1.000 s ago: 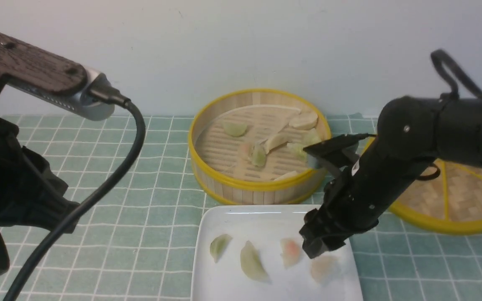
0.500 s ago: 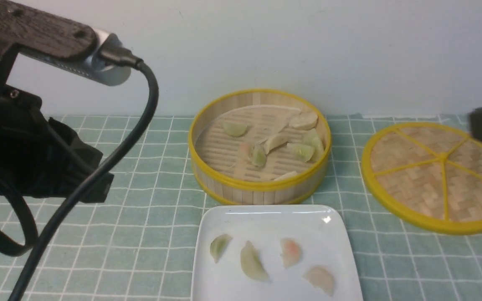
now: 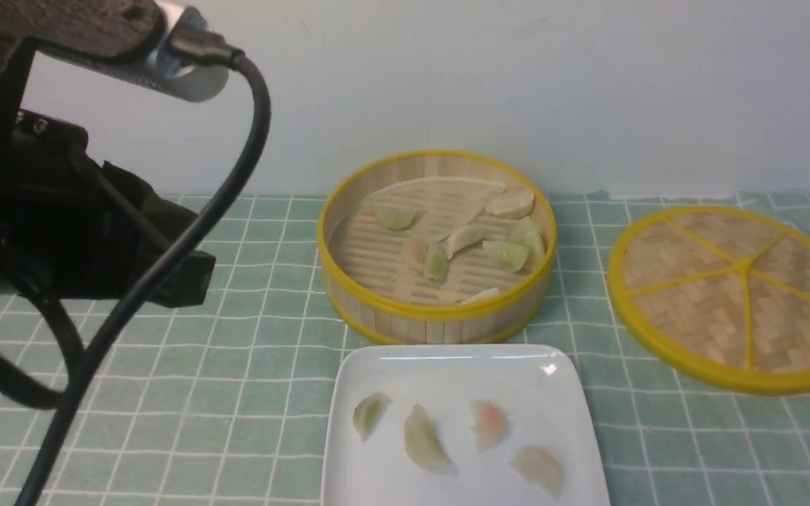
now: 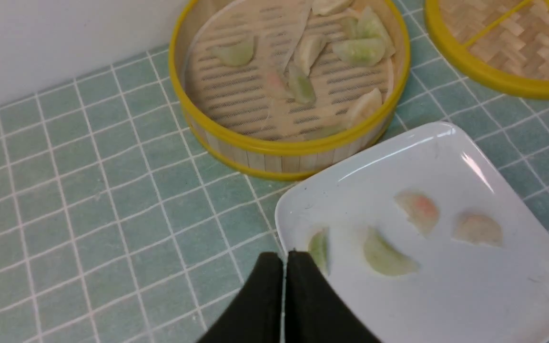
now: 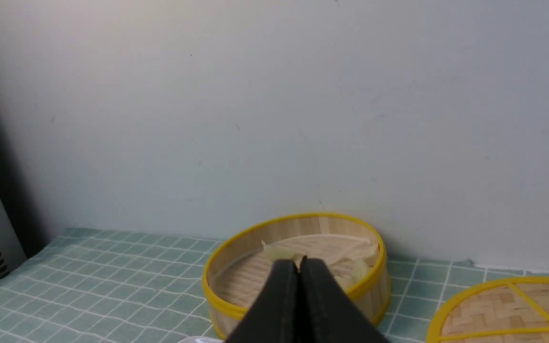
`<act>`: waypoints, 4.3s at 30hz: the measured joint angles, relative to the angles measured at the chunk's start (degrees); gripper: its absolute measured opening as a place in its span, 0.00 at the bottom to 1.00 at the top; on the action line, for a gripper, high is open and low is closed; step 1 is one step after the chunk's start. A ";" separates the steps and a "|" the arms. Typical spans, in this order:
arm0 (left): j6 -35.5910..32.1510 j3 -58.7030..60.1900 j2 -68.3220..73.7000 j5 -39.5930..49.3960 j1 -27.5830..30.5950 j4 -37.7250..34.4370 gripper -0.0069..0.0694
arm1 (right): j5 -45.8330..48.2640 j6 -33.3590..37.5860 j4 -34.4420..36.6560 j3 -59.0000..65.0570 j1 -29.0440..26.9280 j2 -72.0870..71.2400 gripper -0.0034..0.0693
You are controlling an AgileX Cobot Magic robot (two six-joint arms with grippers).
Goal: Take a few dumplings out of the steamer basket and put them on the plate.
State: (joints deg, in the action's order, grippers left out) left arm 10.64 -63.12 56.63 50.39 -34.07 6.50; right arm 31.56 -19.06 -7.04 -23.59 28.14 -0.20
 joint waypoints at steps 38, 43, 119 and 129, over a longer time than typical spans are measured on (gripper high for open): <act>-5.97 40.44 -43.71 -23.64 8.84 -2.77 0.08 | 0.41 -1.18 -0.60 0.07 0.00 0.14 0.03; -11.64 52.11 -51.07 -27.50 20.86 -8.50 0.08 | 0.41 -1.25 -0.78 0.07 0.00 0.14 0.03; -15.31 64.53 -57.28 -28.27 28.34 -10.23 0.08 | -10.30 7.33 -1.22 24.92 -28.82 -0.45 0.03; -15.31 64.53 -57.28 -28.27 28.34 -10.23 0.08 | -10.30 7.38 -1.22 24.92 -28.82 -0.45 0.03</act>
State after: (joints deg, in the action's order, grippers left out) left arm -4.67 1.41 -0.64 22.12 -5.73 -3.73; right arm 21.25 -11.67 -8.25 1.33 -0.68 -0.65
